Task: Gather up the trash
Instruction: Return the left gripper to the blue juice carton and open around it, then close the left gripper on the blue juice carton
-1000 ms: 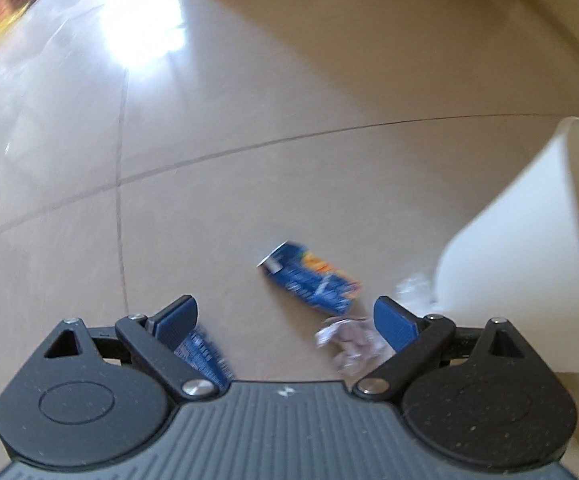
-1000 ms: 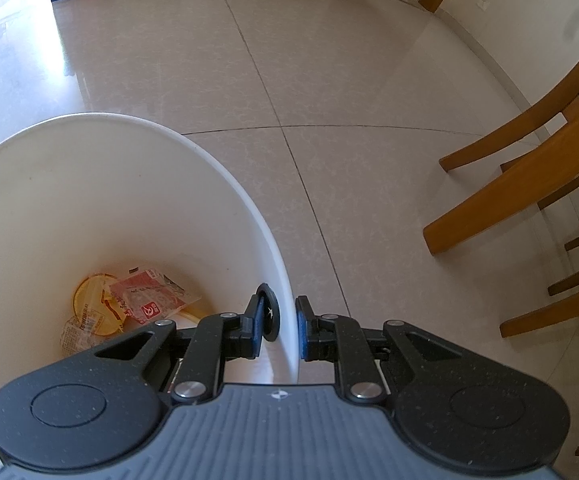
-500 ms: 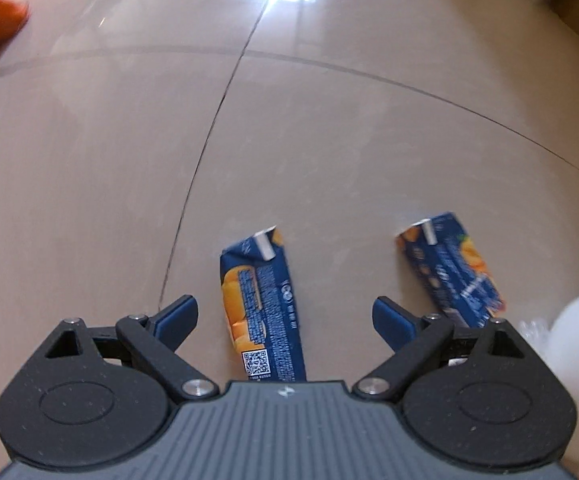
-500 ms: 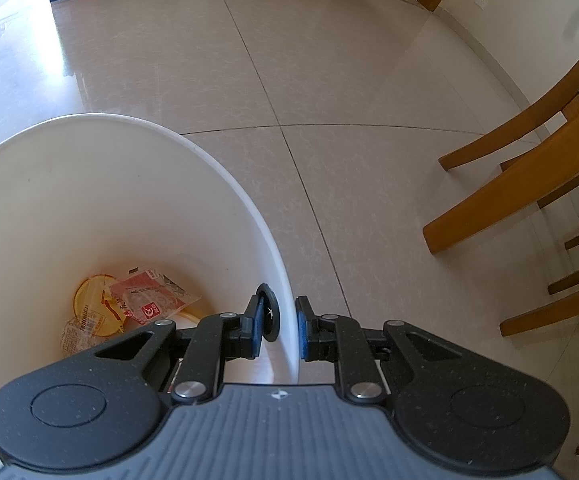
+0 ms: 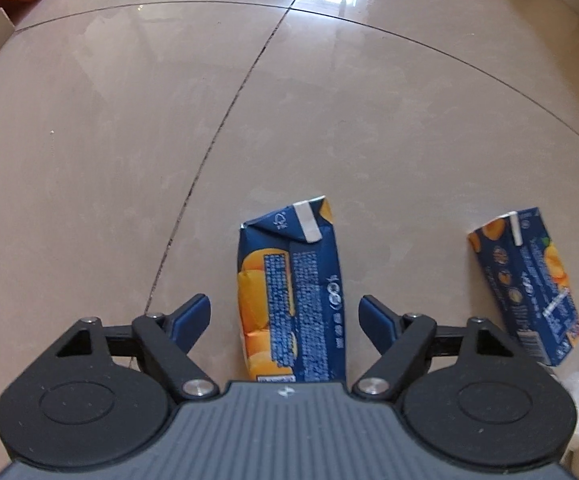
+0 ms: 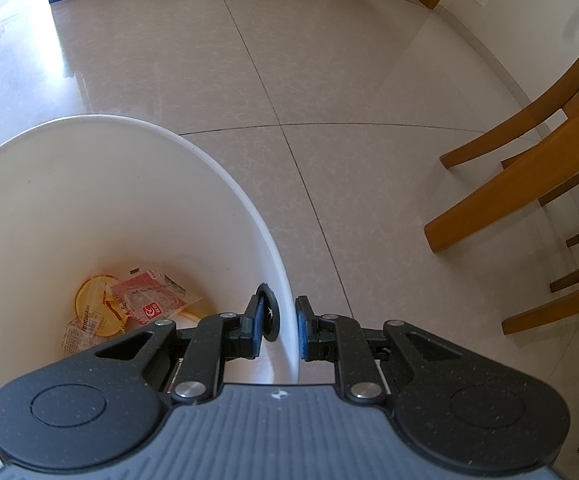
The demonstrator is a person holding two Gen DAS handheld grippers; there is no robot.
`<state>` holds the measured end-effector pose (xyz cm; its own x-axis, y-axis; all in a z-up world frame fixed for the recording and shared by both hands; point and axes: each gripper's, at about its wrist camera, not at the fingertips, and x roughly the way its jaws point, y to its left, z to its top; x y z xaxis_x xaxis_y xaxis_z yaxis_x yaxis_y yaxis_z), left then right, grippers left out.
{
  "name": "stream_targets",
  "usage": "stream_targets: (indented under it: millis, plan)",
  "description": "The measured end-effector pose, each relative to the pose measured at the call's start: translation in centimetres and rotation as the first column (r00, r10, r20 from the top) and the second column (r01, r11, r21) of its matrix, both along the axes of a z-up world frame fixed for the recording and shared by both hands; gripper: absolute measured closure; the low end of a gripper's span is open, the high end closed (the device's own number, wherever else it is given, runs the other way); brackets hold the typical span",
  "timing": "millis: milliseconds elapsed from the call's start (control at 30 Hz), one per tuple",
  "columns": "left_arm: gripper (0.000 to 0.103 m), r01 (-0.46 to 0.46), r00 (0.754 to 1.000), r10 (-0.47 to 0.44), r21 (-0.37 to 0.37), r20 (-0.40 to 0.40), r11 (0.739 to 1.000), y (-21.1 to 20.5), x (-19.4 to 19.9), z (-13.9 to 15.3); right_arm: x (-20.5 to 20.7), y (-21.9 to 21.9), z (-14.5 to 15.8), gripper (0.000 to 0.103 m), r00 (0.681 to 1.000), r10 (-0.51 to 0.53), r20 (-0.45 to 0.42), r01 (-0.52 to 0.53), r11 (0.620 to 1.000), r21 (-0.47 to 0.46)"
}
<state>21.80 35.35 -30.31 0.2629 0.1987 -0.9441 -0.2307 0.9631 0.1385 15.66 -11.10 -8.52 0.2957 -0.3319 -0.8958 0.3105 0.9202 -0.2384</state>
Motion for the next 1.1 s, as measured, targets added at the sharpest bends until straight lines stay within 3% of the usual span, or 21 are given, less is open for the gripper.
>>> stream_targets:
  millis: [133,267,600,867,1000,1100]
  plan:
    - [0.03,0.017,1.0,-0.017,0.015,0.024,1.0,0.0,0.2,-0.4,0.0,0.0,0.0,0.083,1.0,0.002,-0.001,-0.002,1.0,-0.001]
    - [0.046,0.048,0.999,-0.048,0.004,0.005,0.999,-0.6,0.2,-1.1,0.0,0.0,0.0,0.083,1.0,0.002,0.0,-0.002,1.0,-0.001]
    - [0.046,0.166,0.986,-0.166,-0.004,-0.007,0.986,-3.1,-1.4,-2.2,0.0,0.0,0.0,0.083,1.0,0.002,0.0,-0.002,1.0,0.0]
    - [0.046,0.338,0.939,-0.34,-0.029,-0.061,0.941,-6.2,-4.5,-2.9,0.0,0.1,0.0,0.083,1.0,0.004,0.0,-0.004,1.0,-0.002]
    - [0.047,0.38,0.921,-0.384,-0.063,-0.065,0.923,-7.8,-5.9,-2.7,0.0,0.1,0.0,0.083,1.0,0.004,0.0,-0.004,1.0,-0.002]
    - [0.047,0.439,0.894,-0.443,-0.064,-0.075,0.896,-8.9,-6.7,-2.1,0.0,0.1,-0.1,0.083,1.0,0.007,-0.002,-0.007,1.0,-0.004]
